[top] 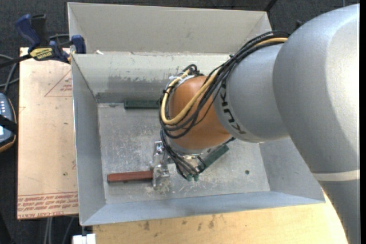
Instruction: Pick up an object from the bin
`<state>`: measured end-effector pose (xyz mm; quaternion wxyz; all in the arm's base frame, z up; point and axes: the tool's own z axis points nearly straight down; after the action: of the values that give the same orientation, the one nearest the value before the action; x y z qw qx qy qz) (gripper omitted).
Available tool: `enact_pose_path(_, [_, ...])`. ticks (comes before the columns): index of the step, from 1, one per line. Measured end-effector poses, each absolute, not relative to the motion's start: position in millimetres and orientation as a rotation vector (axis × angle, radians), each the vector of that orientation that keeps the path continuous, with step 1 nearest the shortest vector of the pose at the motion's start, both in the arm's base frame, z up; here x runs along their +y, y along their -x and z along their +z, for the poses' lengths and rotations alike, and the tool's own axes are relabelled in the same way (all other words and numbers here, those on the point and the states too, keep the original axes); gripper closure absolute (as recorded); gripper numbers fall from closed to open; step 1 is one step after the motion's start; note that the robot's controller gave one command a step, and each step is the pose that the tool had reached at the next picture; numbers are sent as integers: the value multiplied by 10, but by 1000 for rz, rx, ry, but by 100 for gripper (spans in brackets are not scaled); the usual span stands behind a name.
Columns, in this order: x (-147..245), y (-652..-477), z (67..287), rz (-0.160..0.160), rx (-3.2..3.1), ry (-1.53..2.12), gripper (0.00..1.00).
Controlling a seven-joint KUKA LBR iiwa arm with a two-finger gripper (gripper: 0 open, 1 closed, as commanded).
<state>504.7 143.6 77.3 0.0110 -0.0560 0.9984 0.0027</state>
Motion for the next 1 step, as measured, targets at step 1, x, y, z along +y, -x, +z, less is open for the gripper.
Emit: enact_pose_path(1, [1436,-5047,773,8,3115,175,100])
